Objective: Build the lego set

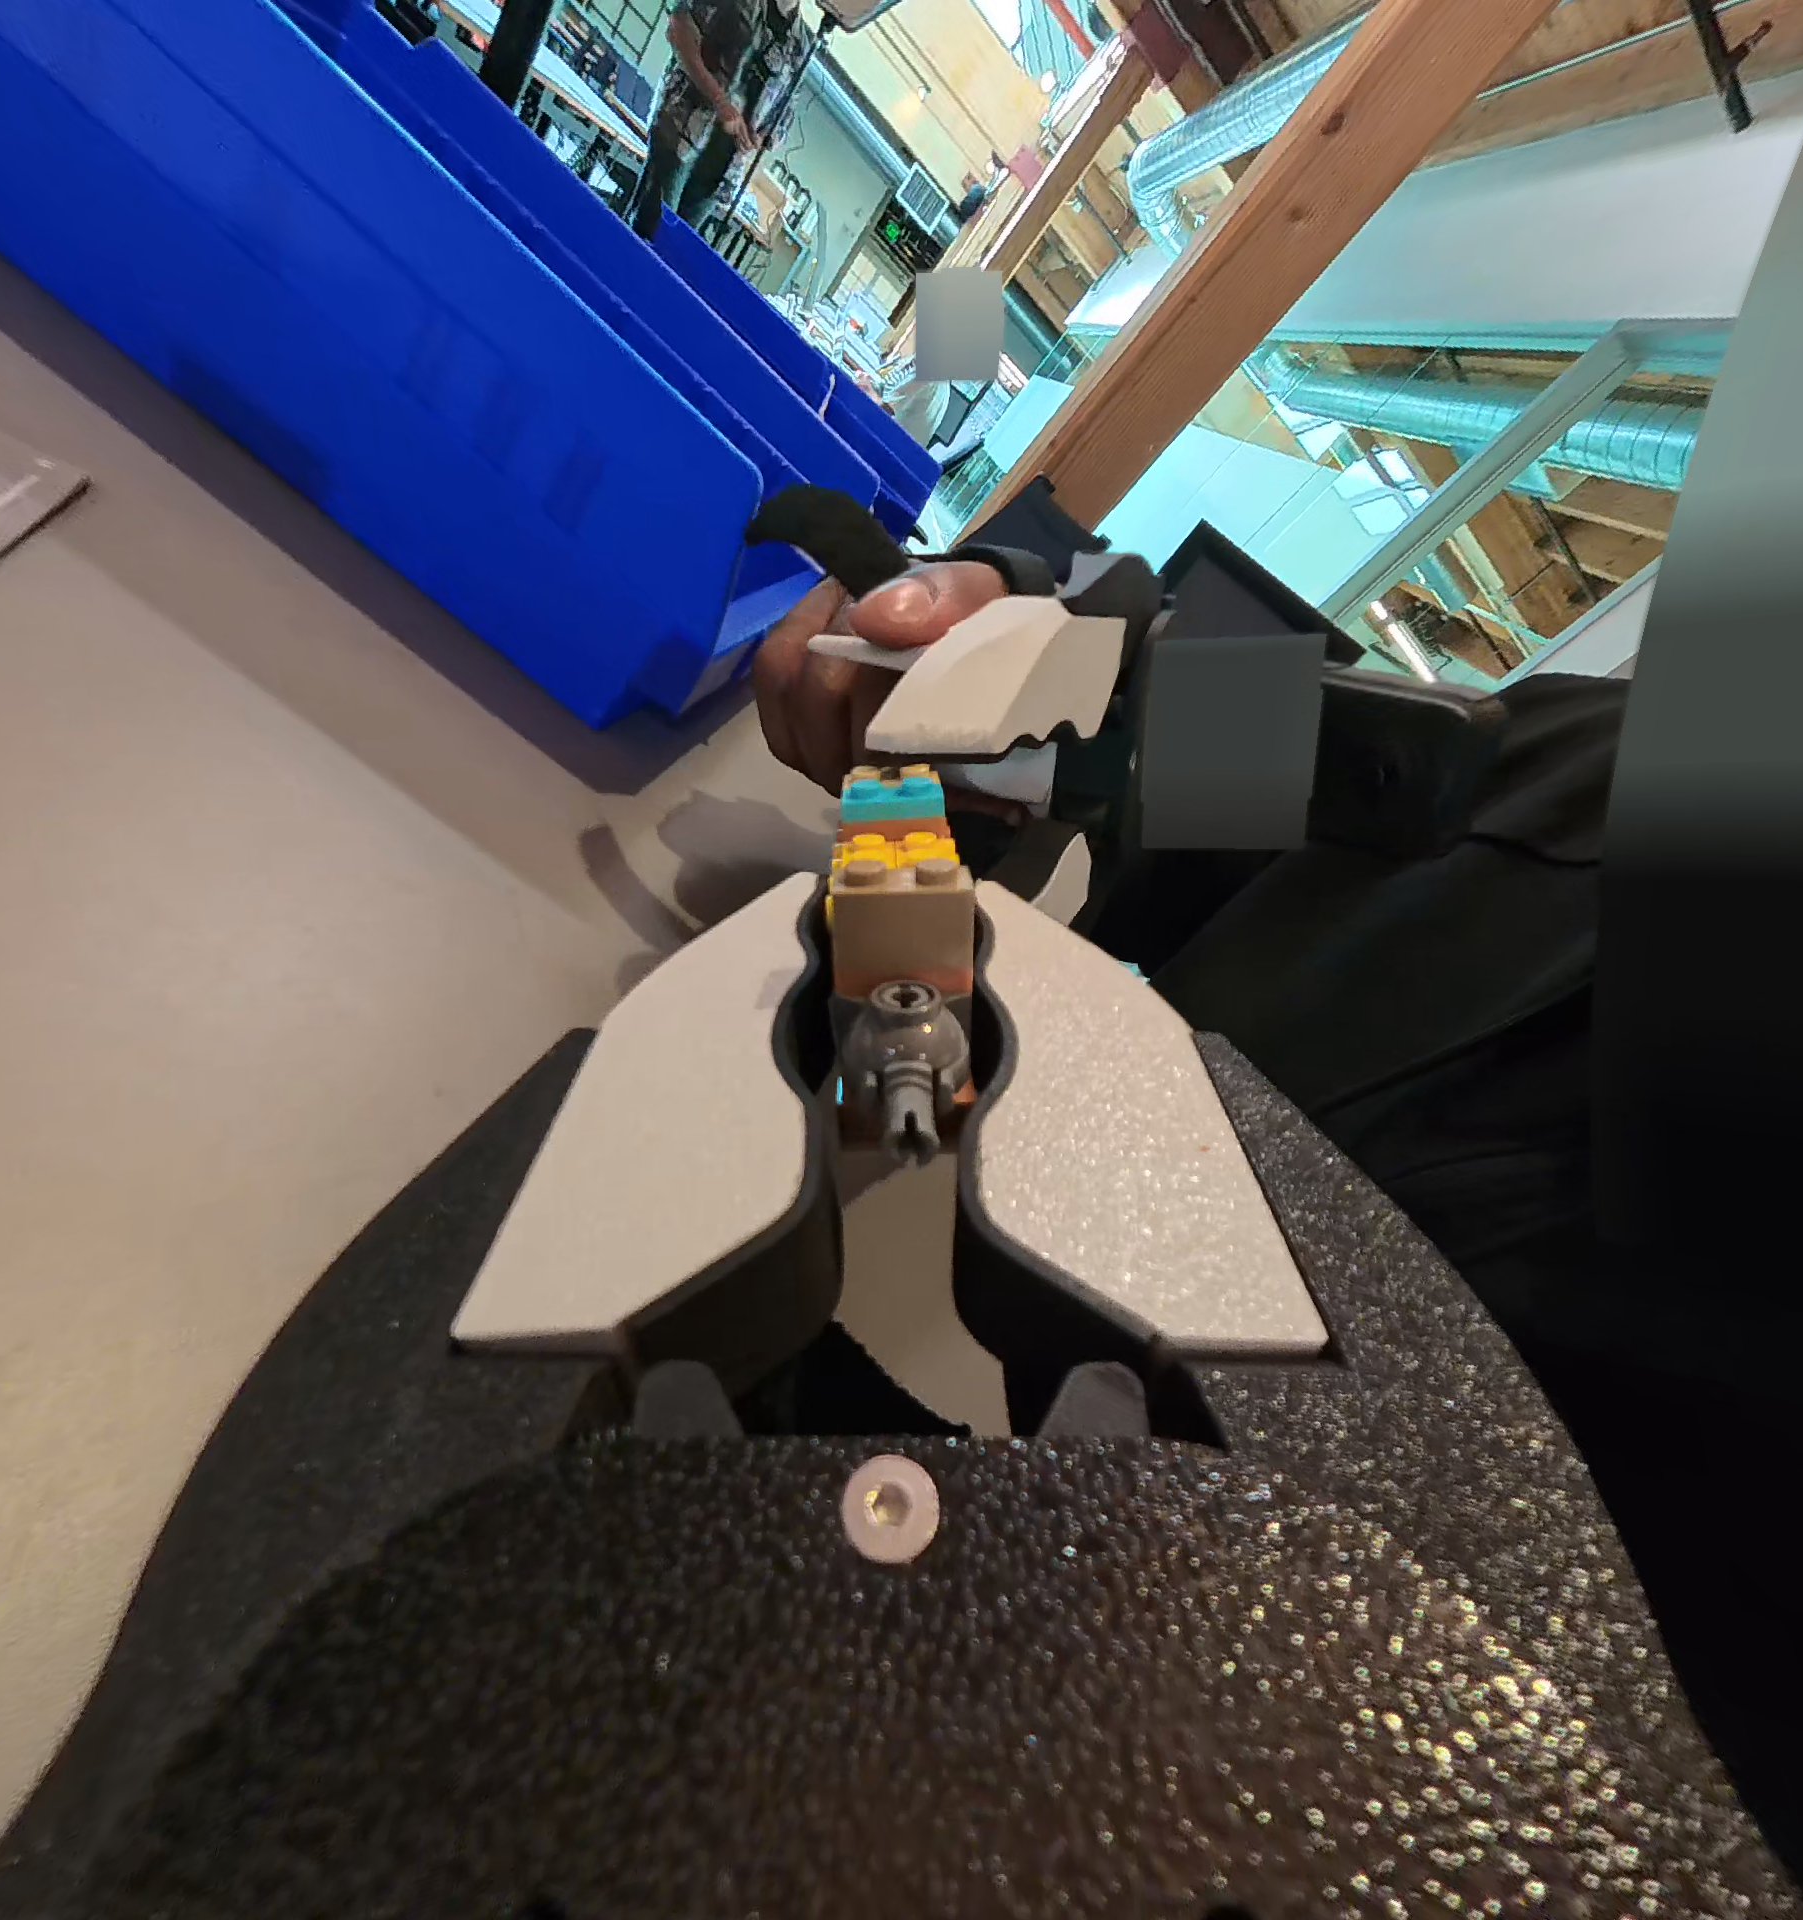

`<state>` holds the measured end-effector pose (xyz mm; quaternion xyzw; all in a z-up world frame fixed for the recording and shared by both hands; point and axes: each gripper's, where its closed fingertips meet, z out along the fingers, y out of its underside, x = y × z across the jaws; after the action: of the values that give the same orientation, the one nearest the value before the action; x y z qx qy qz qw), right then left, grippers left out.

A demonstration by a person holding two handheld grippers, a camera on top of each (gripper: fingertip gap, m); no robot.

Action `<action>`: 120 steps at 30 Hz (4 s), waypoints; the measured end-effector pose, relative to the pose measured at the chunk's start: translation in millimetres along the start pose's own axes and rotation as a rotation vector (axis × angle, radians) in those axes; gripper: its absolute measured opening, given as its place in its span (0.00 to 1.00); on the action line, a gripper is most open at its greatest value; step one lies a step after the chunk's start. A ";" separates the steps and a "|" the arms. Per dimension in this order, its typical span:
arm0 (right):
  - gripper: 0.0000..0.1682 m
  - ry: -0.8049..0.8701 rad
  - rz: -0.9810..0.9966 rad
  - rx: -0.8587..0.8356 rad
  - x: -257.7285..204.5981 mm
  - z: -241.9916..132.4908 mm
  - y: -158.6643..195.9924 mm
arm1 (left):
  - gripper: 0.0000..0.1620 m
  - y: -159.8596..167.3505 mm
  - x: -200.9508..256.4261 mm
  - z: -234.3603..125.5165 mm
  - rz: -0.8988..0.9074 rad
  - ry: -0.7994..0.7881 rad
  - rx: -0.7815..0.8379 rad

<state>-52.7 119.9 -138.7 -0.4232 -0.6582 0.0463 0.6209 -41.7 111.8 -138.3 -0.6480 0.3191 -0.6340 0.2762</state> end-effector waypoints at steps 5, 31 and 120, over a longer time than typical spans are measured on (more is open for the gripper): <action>0.23 0.022 -0.008 -0.010 3.1 -0.4 1.2 | 0.12 -1.6 -0.5 1.3 -0.005 -0.014 0.017; 0.32 0.041 -0.032 0.001 1.3 -3.0 -0.2 | 0.12 -4.8 10.0 3.2 0.071 0.022 0.042; 0.22 -0.387 0.870 0.191 -5.6 -19.1 -8.7 | 0.12 -2.0 13.3 8.9 0.727 -0.067 -0.036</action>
<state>-41.3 102.1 -133.7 -0.5841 -0.5164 0.4396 0.4460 -32.8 102.5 -128.7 -0.5175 0.5303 -0.4673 0.4824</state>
